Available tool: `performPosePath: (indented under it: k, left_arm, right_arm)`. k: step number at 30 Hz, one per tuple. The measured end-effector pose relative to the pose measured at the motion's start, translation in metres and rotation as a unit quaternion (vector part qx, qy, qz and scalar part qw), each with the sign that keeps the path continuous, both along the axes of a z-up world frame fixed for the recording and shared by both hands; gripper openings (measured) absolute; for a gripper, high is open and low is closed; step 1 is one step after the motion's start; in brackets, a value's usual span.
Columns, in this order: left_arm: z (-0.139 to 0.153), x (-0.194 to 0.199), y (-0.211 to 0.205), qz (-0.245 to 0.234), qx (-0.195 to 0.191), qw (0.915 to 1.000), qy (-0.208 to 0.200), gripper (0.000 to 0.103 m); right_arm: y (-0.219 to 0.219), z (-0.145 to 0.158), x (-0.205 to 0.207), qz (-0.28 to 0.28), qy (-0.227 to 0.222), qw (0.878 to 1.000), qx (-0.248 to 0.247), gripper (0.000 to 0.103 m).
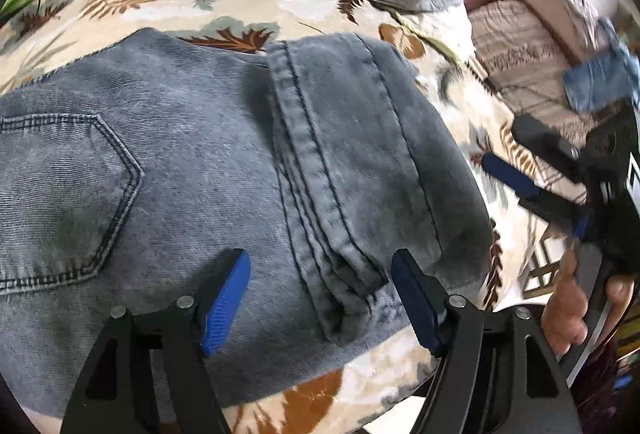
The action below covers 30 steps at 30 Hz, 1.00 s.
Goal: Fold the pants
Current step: 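Grasp the folded leg edge of the jeans with the left gripper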
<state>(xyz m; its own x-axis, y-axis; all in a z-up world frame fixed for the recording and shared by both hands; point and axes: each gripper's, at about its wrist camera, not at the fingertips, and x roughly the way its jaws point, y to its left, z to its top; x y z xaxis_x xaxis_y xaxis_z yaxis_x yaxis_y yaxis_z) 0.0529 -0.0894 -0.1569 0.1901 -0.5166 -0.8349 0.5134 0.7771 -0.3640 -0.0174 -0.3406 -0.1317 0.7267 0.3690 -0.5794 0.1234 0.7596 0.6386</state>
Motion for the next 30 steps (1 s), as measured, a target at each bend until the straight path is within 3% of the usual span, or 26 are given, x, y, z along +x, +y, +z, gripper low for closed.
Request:
performPosePath:
  k: [4,8,10,11,14,18,24,30]
  left_arm:
    - [-0.001,-0.006,-0.003,-0.004,-0.009,0.9999,0.005,0.074]
    - [-0.006,-0.011,-0.011,0.0,0.01,0.9998,-0.019,0.074]
    - [-0.006,-0.012,-0.015,0.001,0.014,0.9994,-0.031,0.066]
    - [-0.006,-0.013,-0.018,-0.004,0.012,0.9994,-0.031,0.05]
    - [-0.005,-0.016,-0.022,0.005,0.026,0.9985,-0.047,0.044]
    - [-0.001,-0.013,-0.016,0.029,0.011,0.9986,-0.042,0.029]
    - [0.011,-0.027,-0.003,0.027,0.01,0.9977,-0.061,0.02]
    - [0.008,-0.048,0.014,0.025,0.04,0.9958,-0.079,0.017]
  right_arm:
    - [-0.018,-0.003,-0.005,-0.016,0.003,1.0,-0.002,0.077]
    - [-0.033,-0.007,-0.005,-0.037,0.006,0.999,0.034,0.077]
    - [-0.036,-0.008,-0.004,-0.038,0.009,0.998,0.047,0.077]
    - [-0.035,-0.009,-0.004,-0.04,0.012,0.998,0.043,0.077]
    - [-0.034,-0.01,-0.002,-0.044,0.023,0.998,0.033,0.077]
    - [-0.042,-0.015,-0.004,-0.055,0.027,0.997,0.054,0.077]
    - [-0.052,-0.021,-0.004,-0.068,0.034,0.993,0.093,0.077]
    - [-0.041,-0.018,0.003,-0.045,0.035,0.995,0.086,0.077]
